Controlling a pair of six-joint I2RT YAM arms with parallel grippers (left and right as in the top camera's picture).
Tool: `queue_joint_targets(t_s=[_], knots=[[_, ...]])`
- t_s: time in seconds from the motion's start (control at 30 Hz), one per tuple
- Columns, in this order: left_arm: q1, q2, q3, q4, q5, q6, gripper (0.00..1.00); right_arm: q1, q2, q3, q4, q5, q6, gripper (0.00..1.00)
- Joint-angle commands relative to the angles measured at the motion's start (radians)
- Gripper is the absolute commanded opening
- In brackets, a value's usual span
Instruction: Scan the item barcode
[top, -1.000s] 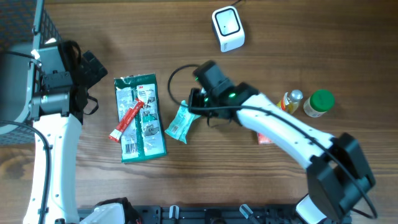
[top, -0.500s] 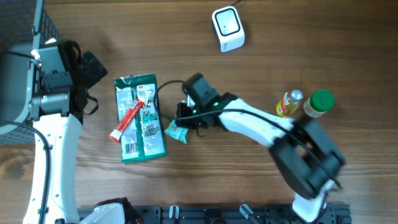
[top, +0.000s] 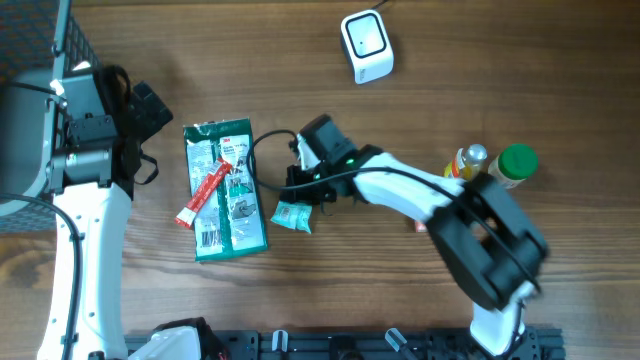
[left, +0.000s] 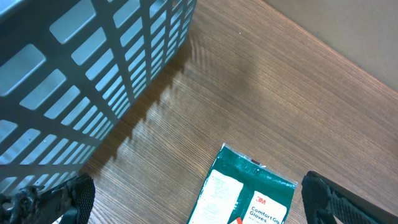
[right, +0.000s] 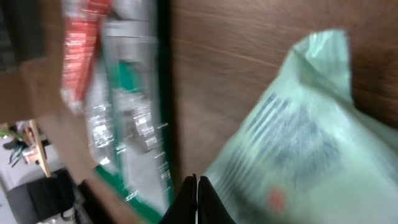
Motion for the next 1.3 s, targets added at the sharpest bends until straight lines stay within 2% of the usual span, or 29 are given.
queue_joint_targets(t_s=[0.0, 0.2, 0.33, 0.6, 0.73, 0.93, 1.1, 1.27], knots=[[0.004, -0.001, 0.004, 0.003, -0.005, 0.009, 1.00, -0.007, -0.183, 0.006, -0.025, 0.007, -0.069, 0.04], [0.004, -0.001, 0.004, 0.003, -0.005, 0.009, 1.00, 0.021, -0.182, -0.031, -0.103, 0.010, -0.032, 0.04], [0.004, -0.001, 0.004, 0.003, -0.005, 0.009, 1.00, 0.060, -0.148, -0.105, -0.079, 0.027, 0.021, 0.04], [0.004, -0.001, 0.003, 0.003, -0.005, 0.009, 1.00, 0.099, -0.035, -0.261, 0.047, 0.224, 0.205, 0.04], [0.004, -0.001, 0.003, 0.003, -0.005, 0.009, 1.00, 0.077, -0.046, -0.247, 0.030, 0.209, 0.204, 0.04], [0.004, -0.001, 0.004, 0.003, -0.005, 0.009, 1.00, 0.058, -0.193, -0.129, 0.010, 0.073, 0.102, 0.04], [0.004, -0.001, 0.004, 0.003, -0.005, 0.009, 1.00, 0.058, -0.315, -0.109, -0.006, 0.154, 0.064, 0.04], [0.004, -0.001, 0.003, 0.003, -0.005, 0.009, 1.00, 0.058, -0.285, -0.128, -0.011, 0.195, 0.061, 0.04]])
